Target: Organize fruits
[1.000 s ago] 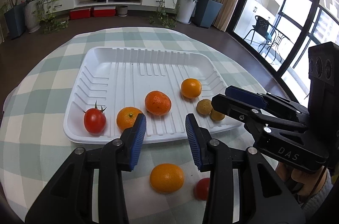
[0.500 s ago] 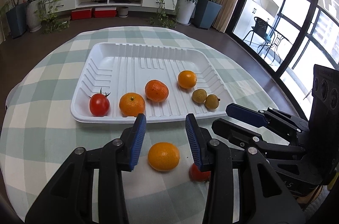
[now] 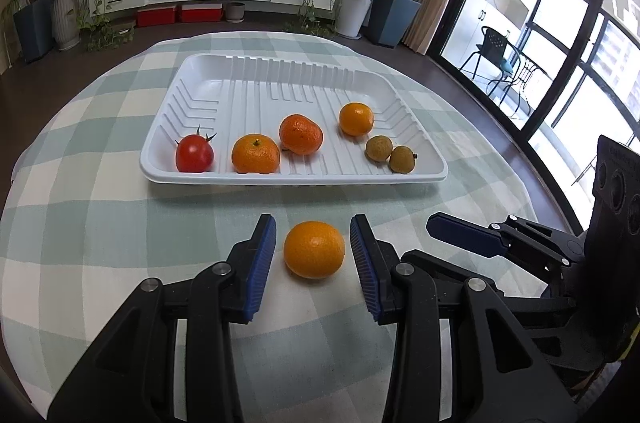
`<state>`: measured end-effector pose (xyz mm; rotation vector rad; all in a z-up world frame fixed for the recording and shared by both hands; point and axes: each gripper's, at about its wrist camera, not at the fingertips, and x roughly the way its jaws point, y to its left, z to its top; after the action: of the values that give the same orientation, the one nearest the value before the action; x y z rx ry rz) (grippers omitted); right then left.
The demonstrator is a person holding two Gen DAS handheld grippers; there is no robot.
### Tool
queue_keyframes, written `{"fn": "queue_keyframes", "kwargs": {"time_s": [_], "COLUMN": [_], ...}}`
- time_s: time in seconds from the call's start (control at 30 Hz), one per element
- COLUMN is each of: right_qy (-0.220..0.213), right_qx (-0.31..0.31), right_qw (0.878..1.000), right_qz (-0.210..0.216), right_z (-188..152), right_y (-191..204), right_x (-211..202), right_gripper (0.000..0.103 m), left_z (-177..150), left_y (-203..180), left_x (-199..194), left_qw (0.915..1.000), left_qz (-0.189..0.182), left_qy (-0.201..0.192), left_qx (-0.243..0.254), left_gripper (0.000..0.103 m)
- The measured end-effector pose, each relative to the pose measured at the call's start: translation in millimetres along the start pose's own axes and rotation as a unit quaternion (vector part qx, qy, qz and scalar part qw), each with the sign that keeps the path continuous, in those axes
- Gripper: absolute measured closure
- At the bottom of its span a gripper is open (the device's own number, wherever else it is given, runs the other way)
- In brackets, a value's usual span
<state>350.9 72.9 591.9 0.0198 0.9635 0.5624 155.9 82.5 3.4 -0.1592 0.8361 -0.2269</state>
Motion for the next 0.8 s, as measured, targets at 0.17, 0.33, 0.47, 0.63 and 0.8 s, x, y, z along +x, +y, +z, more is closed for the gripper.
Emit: {"fn": "queue_keyframes", "kwargs": {"time_s": [0.17, 0.33, 0.47, 0.63, 0.8], "right_qy": [0.007, 0.013, 0.017, 0.021, 0.024], "right_qx": [-0.005, -0.007, -0.009, -0.011, -0.010], "right_qw": [1.000, 1.000, 1.000, 1.000, 1.000], "right_qz": [0.000, 0.001, 0.003, 0.004, 0.003], "right_z": [-6.0, -9.2, -10.5, -10.9, -11.7], "right_y": [4.4, 6.3, 6.9, 8.2, 8.1], "right_x": [2.6, 5.6, 7.8, 10.3, 11.0], "right_gripper": [0.061, 0.061, 0.060, 0.060, 0.060], "left_z": [-5.6, -8.0, -9.4, -10.3, -10.4], "left_y": [0.6, 0.5, 0.1, 0.6, 1.7], "left_x": [1.9, 3.8, 6.8, 10.1, 12.5], "left_qw": [1.0000, 1.0000, 0.9999, 0.9999, 0.9998], "left_qz": [0.002, 0.002, 0.002, 0.001, 0.000], "left_qy": [0.004, 0.008, 0.012, 0.016, 0.019], "left_qx": [0.002, 0.003, 0.005, 0.006, 0.005], "left_gripper": [0.066, 0.066, 0.066, 0.066, 0.066]}}
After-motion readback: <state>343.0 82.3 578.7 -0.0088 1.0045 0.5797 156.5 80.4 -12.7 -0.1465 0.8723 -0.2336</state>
